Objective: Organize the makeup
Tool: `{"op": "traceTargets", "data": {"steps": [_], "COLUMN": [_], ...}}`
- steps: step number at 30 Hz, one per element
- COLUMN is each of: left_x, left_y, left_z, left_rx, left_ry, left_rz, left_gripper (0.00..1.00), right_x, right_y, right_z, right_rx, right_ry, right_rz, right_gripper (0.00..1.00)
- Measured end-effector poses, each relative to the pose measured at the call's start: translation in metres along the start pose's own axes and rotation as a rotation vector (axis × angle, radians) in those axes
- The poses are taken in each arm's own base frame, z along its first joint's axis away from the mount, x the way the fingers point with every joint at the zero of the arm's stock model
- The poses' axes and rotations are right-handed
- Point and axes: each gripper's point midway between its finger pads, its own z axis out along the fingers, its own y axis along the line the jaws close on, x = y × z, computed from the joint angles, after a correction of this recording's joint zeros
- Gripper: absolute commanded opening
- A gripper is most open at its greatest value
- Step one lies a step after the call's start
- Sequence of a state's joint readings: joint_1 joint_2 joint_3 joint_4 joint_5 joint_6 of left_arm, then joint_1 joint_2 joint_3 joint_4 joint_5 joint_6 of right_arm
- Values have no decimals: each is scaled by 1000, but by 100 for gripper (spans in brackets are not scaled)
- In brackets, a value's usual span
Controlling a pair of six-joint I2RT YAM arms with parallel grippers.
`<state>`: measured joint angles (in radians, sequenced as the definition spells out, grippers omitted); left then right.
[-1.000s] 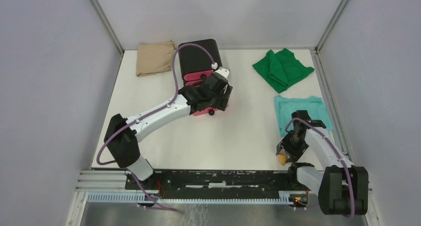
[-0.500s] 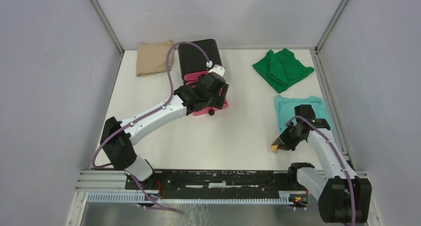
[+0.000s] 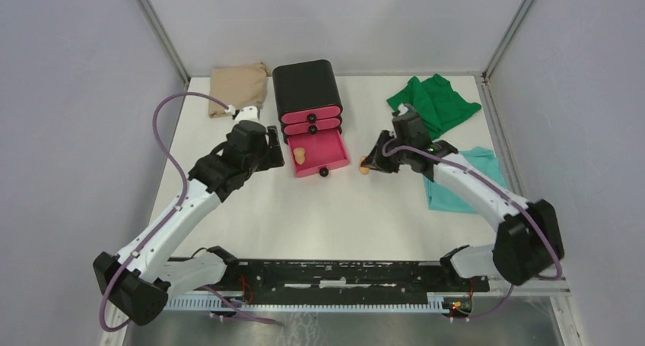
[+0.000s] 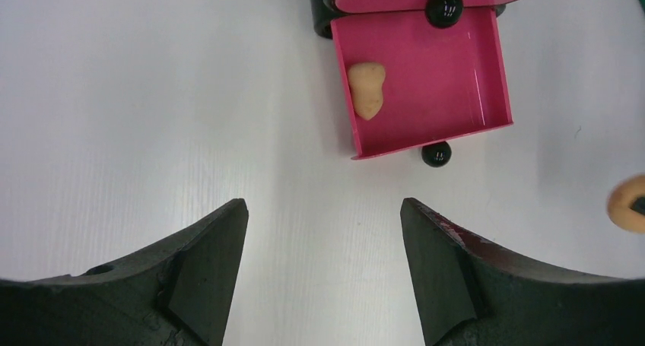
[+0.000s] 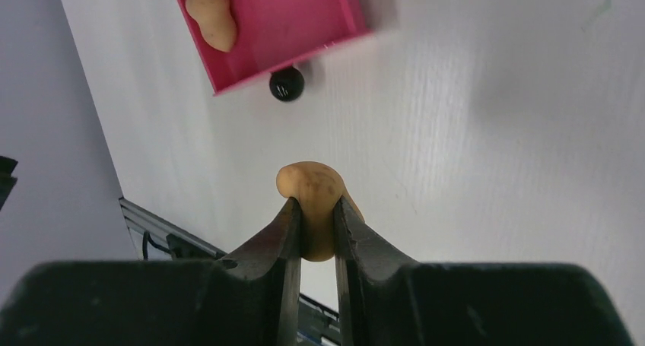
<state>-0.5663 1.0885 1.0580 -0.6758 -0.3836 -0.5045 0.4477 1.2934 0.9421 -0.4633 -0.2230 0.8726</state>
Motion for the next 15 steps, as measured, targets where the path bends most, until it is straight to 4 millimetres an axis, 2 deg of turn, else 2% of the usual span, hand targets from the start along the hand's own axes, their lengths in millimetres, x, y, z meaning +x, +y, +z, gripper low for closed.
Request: {"op": "traceTargets", "data": {"steps": [4,7,8,10,12,13,15], "left_x": [12,20,22,24,23,22,22], "left_y": [9,12,14,16,17,17,19], "left_z": [-5,-8,-10,-14,-19,-20,-23], "left_rx": [1,6,5,6,10,11,12], "left_ry": [25,42,44,42,33,29,27], "left_rz": [-49,-73,-82,-96,-116,-124,-129], "left_gripper": [81,82,82,82,82,82,83], "right_x": [-14,-23,-25,-29,-32,-34,-37], "right_y": [28,45,49,56,64,68,77], "right_z": [48,87,98,114,127,131,137], "right_rx": [-18,-26,-27,-24,-25,-29,-41], "right_ry": [11,21,20,14,3,0,-12], "right_rz": [-64,-90,-96,-104,-116,-120,-137], "right_gripper": [24,29,35,53,80,84,86]}}
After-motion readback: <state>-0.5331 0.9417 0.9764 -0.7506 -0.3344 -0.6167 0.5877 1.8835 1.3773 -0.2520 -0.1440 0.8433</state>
